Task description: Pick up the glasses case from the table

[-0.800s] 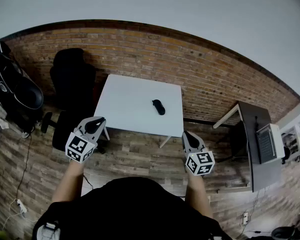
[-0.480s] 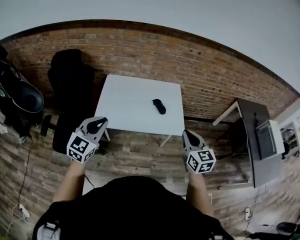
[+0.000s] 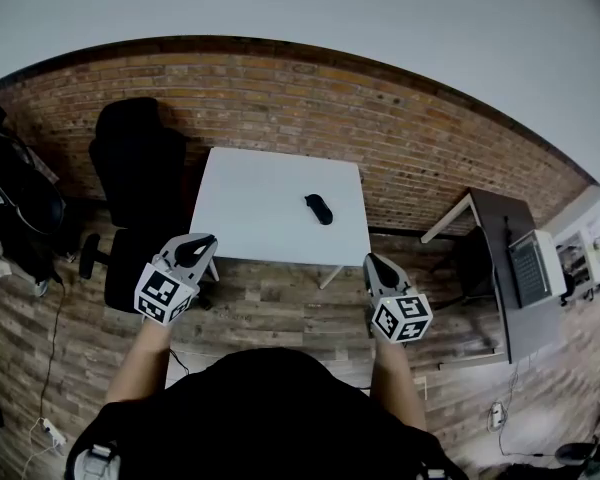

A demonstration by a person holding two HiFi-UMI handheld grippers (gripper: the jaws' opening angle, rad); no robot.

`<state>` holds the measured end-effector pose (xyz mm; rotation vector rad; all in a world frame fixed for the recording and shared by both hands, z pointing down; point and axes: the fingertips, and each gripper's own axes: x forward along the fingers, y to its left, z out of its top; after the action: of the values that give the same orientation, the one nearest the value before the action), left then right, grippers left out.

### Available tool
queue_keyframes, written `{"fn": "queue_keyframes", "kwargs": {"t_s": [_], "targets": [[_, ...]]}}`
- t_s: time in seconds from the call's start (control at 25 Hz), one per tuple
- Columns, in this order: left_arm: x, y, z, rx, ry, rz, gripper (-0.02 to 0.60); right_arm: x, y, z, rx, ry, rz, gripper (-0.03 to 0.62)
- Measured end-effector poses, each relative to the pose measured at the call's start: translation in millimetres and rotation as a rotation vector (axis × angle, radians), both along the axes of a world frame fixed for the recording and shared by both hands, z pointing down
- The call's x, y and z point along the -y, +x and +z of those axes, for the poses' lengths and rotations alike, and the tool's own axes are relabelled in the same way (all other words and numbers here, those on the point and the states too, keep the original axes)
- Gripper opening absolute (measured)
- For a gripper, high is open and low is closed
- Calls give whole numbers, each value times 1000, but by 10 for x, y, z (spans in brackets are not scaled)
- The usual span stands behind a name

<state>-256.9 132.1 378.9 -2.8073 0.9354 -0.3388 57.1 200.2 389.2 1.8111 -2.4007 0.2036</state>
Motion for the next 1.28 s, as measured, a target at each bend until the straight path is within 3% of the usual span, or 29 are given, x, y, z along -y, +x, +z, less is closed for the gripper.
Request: {"fn": "queue_keyframes", "kwargs": {"t_s": [0.56,1.28], "targets": [[51,-101,25,-7,-14,39,25,-59,-159,43,14,-35,27,14],[239,51,76,40,-26,23,25,176,208,34,87,-13,58,14]]}}
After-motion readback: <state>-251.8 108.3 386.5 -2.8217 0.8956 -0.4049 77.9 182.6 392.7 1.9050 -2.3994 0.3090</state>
